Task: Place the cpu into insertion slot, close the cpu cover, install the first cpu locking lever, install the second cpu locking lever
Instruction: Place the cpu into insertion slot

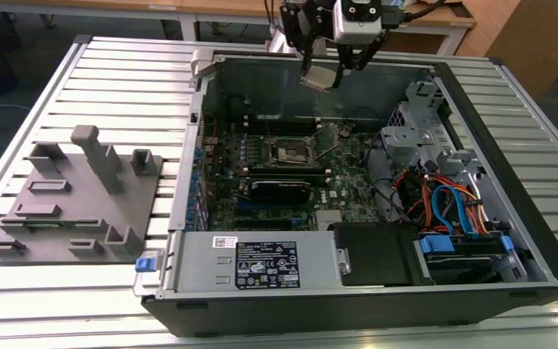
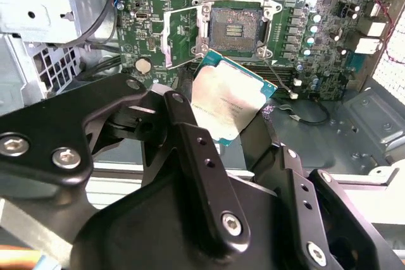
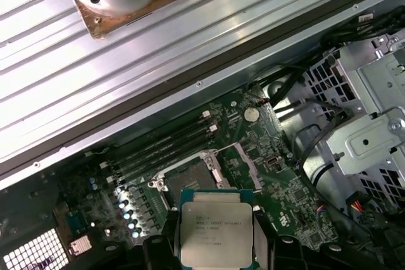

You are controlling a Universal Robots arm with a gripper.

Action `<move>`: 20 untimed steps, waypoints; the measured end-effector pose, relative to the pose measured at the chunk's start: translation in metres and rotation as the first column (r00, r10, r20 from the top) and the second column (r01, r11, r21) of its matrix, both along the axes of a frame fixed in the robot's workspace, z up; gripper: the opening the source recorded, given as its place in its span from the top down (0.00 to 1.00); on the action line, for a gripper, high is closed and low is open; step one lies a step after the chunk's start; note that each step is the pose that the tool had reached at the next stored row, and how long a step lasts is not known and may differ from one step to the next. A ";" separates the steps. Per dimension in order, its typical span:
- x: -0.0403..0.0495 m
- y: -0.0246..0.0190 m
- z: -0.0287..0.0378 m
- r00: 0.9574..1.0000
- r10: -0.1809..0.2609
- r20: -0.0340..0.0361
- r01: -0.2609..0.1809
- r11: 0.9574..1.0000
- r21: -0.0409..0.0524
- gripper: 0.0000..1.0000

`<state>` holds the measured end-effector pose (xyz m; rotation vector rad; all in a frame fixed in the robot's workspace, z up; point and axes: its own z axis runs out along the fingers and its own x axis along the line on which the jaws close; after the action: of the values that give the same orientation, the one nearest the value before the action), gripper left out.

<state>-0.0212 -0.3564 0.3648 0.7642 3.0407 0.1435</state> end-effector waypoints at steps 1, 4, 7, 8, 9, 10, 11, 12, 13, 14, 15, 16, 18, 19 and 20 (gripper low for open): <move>0.0000 0.0000 0.0000 1.000 -0.010 0.000 0.010 1.000 0.000 0.46; 0.0000 0.0000 -0.0003 0.999 -0.042 0.000 0.042 0.999 0.000 0.46; 0.0000 0.0000 -0.0003 0.998 -0.064 0.000 0.064 0.998 0.000 0.46; 0.0000 0.0000 -0.0003 0.998 -0.064 0.000 0.064 0.998 0.000 0.46; 0.0000 0.0000 -0.0003 0.998 -0.064 0.000 0.064 0.998 0.000 0.46; 0.0000 0.0000 -0.0004 0.998 -0.065 0.000 0.065 0.998 0.000 0.46; 0.0000 0.0000 -0.0004 0.998 -0.065 0.000 0.065 0.998 0.000 0.46; 0.0000 0.0000 -0.0003 0.998 -0.065 0.000 0.065 0.998 0.000 0.46; 0.0000 0.0000 -0.0004 0.998 -0.065 0.000 0.065 0.998 0.000 0.46; 0.0000 0.0000 -0.0003 0.998 -0.065 0.000 0.065 0.998 0.000 0.46; 0.0000 0.0000 -0.0003 0.998 -0.065 0.000 0.065 0.998 0.000 0.46; 0.0000 0.0000 -0.0004 0.998 -0.065 0.000 0.065 0.998 0.000 0.46; 0.0000 0.0000 -0.0004 0.998 -0.065 0.000 0.065 0.998 0.000 0.46; 0.0000 0.0000 -0.0004 0.998 -0.066 0.000 0.066 0.998 0.000 0.46; 0.0000 0.0000 -0.0004 0.998 -0.067 0.000 0.067 0.998 0.000 0.46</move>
<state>-0.0211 -0.3564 0.3645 0.8653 3.0103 0.1431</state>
